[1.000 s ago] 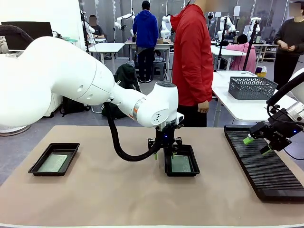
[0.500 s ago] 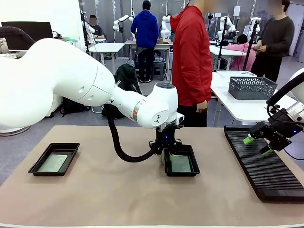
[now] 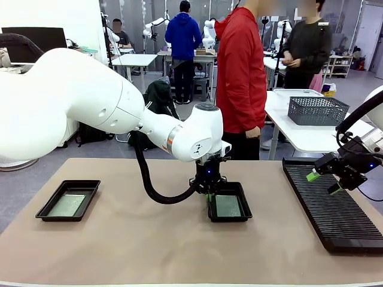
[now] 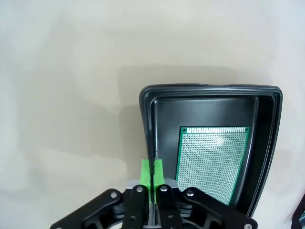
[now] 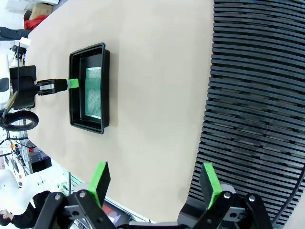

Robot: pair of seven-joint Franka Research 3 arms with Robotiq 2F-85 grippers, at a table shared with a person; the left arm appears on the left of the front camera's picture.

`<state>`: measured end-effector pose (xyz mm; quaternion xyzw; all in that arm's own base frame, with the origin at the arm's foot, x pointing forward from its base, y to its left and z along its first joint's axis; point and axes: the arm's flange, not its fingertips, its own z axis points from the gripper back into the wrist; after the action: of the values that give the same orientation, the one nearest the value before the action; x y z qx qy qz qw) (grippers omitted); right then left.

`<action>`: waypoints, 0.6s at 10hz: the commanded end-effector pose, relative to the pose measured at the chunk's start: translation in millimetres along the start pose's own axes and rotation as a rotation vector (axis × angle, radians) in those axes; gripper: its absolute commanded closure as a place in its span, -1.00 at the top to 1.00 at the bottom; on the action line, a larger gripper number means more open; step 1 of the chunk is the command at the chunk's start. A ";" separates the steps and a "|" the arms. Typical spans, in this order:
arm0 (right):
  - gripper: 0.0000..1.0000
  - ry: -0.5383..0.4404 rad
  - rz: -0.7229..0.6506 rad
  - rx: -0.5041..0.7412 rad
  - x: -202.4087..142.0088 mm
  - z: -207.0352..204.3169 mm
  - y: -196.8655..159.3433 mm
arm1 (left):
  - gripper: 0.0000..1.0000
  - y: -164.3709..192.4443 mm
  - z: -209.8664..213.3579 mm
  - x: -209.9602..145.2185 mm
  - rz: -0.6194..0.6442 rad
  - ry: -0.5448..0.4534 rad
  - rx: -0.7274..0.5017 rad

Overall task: Inspect and transfer BCBs to ESD trays.
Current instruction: Pick up the ESD tray and place it on the left side of the table.

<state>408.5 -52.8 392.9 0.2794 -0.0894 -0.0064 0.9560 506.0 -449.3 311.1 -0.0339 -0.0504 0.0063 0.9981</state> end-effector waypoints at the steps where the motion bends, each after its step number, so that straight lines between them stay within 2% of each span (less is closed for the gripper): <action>1: 1.00 -0.001 -0.008 -0.003 -1.3 1.5 0.5 | -1.00 8.6 -1.3 1.1 -0.010 0.024 -0.013; 4: 1.00 -0.001 -0.008 -0.003 -1.3 1.5 0.5 | -1.00 9.9 -0.6 -0.8 0.010 0.041 -0.040; 6: 1.00 -0.001 -0.008 -0.003 -1.3 1.5 0.5 | -1.00 2.1 -0.2 1.8 -0.001 0.011 -0.009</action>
<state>408.5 -52.9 392.9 0.2794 -0.0894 -0.0065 0.9560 507.2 -448.2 311.3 -0.0429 -0.0411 0.0080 0.9982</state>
